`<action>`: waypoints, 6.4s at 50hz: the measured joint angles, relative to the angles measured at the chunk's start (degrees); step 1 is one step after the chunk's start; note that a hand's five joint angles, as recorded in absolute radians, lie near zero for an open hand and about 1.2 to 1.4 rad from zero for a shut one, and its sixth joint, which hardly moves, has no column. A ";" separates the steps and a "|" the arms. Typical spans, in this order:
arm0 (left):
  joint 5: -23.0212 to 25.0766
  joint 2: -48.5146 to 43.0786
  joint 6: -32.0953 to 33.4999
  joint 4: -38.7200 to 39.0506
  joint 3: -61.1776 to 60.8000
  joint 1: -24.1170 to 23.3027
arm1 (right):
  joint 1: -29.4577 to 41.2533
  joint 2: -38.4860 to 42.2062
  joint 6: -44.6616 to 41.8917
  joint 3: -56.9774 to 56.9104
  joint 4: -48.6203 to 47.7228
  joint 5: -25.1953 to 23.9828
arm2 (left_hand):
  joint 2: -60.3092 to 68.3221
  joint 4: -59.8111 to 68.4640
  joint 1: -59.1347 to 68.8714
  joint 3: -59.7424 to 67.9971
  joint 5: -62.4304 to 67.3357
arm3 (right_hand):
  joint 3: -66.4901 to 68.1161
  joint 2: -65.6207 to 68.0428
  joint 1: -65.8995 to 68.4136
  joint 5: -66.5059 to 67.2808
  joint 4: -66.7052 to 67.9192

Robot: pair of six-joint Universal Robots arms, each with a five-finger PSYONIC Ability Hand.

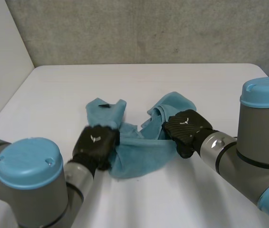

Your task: Fold the laundry

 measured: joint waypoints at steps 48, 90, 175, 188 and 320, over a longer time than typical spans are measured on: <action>20.95 -16.95 30.24 -13.72 28.71 10.24 | -0.60 -12.32 -2.24 10.52 -8.73 -2.33 | -21.25 -21.49 -21.67 -21.30 -22.13 | 0.02 0.00 0.00 0.01 0.00; 1.04 -4.14 17.04 25.10 29.79 13.95 | -0.29 -3.23 10.10 -18.10 -31.55 13.02 | 32.47 32.44 29.58 32.27 30.79 | 0.06 0.35 0.00 0.01 0.03; 4.06 -0.58 21.04 -16.47 16.32 9.89 | -2.11 -6.25 -5.96 9.97 0.37 -0.50 | 32.09 32.12 29.67 31.99 30.56 | -0.29 -0.55 -0.60 -0.38 -0.46; 3.92 11.21 21.52 -9.31 4.45 10.23 | -4.20 -6.78 -8.33 -1.59 8.99 -5.92 | 32.41 32.44 29.88 32.27 30.57 | -39.94 -39.38 -30.95 -39.18 -40.72; -1.70 14.22 17.90 5.14 -8.50 15.73 | -8.42 17.00 -26.16 -13.63 2.57 -5.82 | 32.53 32.48 30.66 32.37 31.01 | -38.16 -38.33 -30.44 -36.65 -38.70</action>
